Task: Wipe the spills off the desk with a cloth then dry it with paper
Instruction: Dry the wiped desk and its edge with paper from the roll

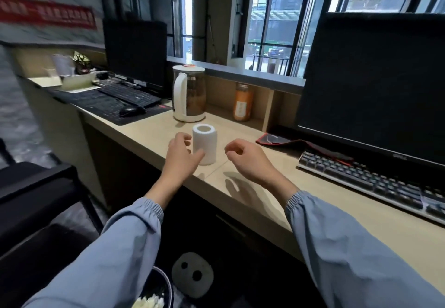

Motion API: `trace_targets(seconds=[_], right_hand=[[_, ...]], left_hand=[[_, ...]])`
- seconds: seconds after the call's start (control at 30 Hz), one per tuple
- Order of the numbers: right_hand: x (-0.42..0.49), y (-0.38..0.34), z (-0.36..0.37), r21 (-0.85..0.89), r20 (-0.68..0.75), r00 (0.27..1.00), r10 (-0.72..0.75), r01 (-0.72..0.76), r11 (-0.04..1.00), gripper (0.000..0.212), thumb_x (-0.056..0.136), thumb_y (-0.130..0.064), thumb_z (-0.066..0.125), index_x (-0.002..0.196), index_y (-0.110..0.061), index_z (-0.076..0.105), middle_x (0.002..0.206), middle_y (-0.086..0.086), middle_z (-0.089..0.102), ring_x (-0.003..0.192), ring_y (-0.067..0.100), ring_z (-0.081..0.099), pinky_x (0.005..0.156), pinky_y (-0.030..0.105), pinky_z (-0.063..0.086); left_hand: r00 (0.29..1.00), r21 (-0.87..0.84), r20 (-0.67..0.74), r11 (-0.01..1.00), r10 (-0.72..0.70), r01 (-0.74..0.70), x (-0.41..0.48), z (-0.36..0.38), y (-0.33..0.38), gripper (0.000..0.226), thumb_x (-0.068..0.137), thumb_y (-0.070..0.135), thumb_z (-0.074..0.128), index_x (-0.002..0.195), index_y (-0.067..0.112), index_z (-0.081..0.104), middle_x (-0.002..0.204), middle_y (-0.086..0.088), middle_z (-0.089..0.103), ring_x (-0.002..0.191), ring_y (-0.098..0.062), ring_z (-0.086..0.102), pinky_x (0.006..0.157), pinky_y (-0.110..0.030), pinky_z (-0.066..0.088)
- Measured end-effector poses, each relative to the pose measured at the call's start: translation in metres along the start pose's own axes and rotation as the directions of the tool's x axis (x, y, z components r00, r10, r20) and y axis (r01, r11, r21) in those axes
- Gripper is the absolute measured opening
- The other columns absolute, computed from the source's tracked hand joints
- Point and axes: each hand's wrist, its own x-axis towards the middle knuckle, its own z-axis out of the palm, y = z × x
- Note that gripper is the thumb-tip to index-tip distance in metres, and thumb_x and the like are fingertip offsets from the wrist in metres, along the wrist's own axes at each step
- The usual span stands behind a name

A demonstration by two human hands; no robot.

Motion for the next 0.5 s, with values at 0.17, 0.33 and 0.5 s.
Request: trace_targets(seconds=[0.17,0.33,0.5], right_hand=[[0.028,-0.008,0.015,0.103,0.005,0.997,0.075,-0.075,0.992,0.044,0.095,-0.021,0.064,0.137,-0.02,0.052,0.132,0.0,0.062,0.111,0.017,0.061,0.099,0.04,0.053],[0.043,-0.006,0.033,0.274,0.01,0.99,0.14,-0.137,0.952,0.068,0.088,-0.032,0.075,0.146,-0.023,0.041,0.131,-0.001,0.058,0.113,0.019,0.06,0.099,0.042,0.054],[0.047,-0.005,0.044,0.306,-0.03,0.983,0.183,-0.165,0.938,0.051,0.08,-0.04,0.082,0.116,-0.022,0.05,0.104,0.0,0.064,0.095,0.017,0.063,0.085,0.044,0.059]], left_hand=[[0.998,-0.107,0.052,0.993,-0.039,0.045,0.026,0.005,-0.005,0.081,0.087,0.021,0.081,0.154,0.019,0.037,0.148,-0.004,0.047,0.133,-0.022,0.049,0.109,-0.038,0.043],[0.982,-0.222,0.175,0.969,-0.068,0.106,0.041,0.007,-0.012,0.082,0.085,0.008,0.075,0.156,0.02,0.037,0.151,-0.004,0.052,0.134,-0.021,0.052,0.104,-0.035,0.047],[0.982,-0.273,0.185,0.958,-0.035,0.085,0.043,0.009,-0.016,0.068,0.085,0.004,0.073,0.146,0.017,0.047,0.136,-0.004,0.06,0.122,-0.022,0.061,0.101,-0.041,0.056]])
